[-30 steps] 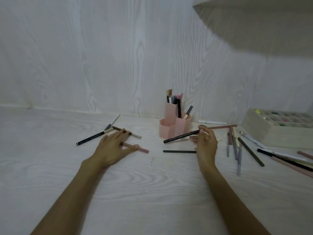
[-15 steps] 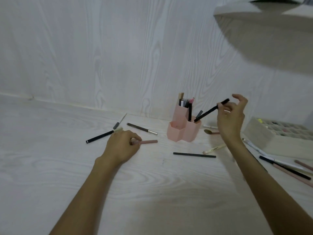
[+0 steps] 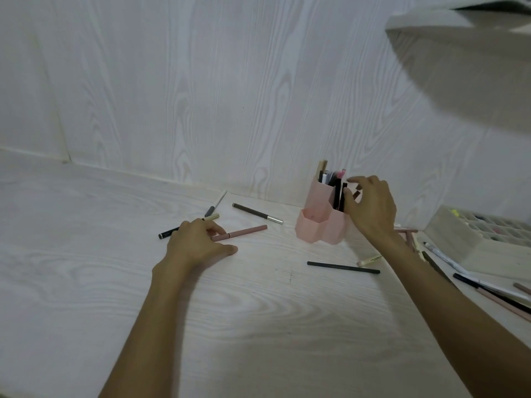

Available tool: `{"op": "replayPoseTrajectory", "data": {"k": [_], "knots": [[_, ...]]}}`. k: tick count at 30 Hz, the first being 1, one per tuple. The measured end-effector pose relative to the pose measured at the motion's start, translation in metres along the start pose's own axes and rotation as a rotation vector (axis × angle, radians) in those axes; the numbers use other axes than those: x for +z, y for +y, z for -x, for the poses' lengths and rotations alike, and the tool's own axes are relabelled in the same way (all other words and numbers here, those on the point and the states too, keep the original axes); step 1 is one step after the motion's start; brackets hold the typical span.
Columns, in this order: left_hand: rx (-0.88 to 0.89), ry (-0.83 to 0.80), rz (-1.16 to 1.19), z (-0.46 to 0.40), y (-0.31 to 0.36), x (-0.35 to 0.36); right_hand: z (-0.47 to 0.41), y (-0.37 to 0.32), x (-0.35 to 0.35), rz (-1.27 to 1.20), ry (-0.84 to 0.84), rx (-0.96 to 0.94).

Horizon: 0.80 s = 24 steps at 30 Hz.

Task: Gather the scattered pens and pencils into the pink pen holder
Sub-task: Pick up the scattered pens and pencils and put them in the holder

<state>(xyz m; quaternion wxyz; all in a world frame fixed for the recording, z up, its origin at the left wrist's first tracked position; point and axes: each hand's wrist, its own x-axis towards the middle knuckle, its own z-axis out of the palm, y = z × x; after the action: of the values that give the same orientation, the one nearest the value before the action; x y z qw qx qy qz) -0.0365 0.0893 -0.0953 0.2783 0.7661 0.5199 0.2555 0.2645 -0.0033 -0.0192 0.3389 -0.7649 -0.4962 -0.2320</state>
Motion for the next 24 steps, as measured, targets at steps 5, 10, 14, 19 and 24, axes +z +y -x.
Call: {"op": "replayPoseTrajectory", "data": {"k": [5,10,14,19,24], "knots": [[-0.032,-0.029,0.001,-0.003,0.000,-0.003,0.011,-0.048,0.010,-0.103,-0.008,-0.252],[-0.046,0.068,0.159,0.000,-0.001,0.000,0.021,-0.094,0.056,0.137,-0.470,-0.544],[-0.071,0.265,0.375,0.000,-0.001,-0.002,0.031,-0.104,0.086,0.377,-0.659,-0.411],[-0.073,0.421,0.591,-0.004,-0.002,-0.008,0.038,-0.096,0.098,0.348,-0.604,-0.429],[-0.072,0.478,0.811,-0.007,0.001,-0.008,0.063,-0.090,0.077,0.083,-0.531,-0.466]]}}
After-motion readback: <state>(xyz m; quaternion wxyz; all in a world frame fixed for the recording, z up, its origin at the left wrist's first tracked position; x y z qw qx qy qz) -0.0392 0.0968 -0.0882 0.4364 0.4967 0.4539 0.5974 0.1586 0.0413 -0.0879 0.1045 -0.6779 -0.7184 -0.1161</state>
